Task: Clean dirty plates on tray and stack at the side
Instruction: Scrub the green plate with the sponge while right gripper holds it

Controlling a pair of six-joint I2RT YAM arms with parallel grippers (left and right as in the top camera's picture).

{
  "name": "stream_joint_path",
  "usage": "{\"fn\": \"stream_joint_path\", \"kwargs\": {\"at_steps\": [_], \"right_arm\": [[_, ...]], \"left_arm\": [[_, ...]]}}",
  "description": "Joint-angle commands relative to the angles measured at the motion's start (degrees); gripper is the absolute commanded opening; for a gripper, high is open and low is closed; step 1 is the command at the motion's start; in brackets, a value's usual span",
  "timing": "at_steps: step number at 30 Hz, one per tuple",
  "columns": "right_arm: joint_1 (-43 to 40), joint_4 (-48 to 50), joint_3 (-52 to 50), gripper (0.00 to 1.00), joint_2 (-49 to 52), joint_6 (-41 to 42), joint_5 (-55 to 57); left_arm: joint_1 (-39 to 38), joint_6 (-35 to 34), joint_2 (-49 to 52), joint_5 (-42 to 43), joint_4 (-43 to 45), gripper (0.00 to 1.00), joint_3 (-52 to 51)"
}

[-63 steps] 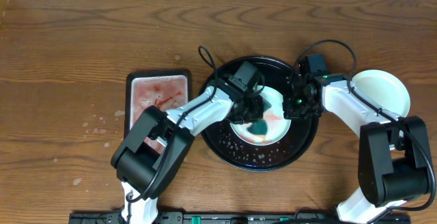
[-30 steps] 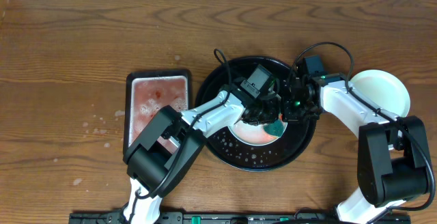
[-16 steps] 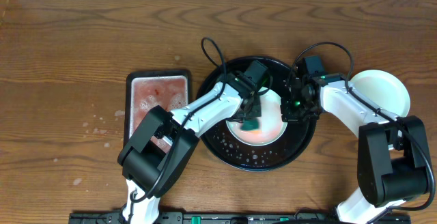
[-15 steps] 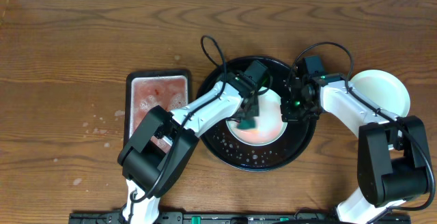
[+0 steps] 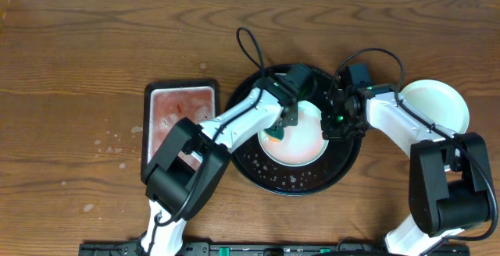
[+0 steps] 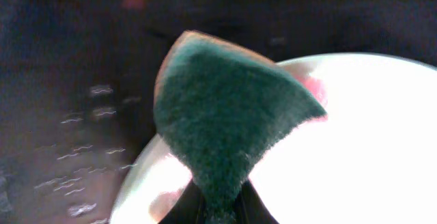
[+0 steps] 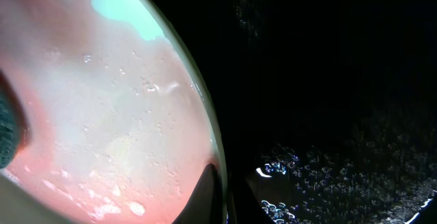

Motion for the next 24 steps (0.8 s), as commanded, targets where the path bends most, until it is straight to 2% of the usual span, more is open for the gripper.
{"fn": "stream_joint_path", "kwargs": {"at_steps": [1,4,10,13,17,20,24], "right_arm": [[-0.04,-0.76,-0.79,0.01,1.57,-1.14,5.73],[-0.04,-0.74,-0.79,0.01,1.57,-1.14,5.73],[-0.04,-0.72,-0.79,0.01,1.57,-1.14,5.73],[-0.04,-0.79,-0.79,0.01,1.57,-1.11,5.73],[-0.04,-0.98,-0.79,0.01,1.57,-1.14,5.73],[-0.04,-1.11,-0.79,0.01,1.57,-1.14,5.73],[-0.04,-1.14,-0.79,0.01,1.57,-1.14,5.73]], "left_arm": [[-0.59,-2.19,5.11,24.65,4.76,0.08,-0.9],[-1.55,-2.12,6.54,31.8,6.75,0.08,-0.87],[-5.01,4.42,6.4,32.17,6.69,0.08,-0.72],[-5.14,4.5,6.4,30.4,6.47,0.08,-0.72],[-3.5,2.62,6.4,24.24,3.52,0.08,-0.72],[-1.9,0.0,6.4,14.12,-1.92,0.08,-0.7],[-0.28,-0.07,5.51,-1.31,-8.04,0.08,-0.7]]}}
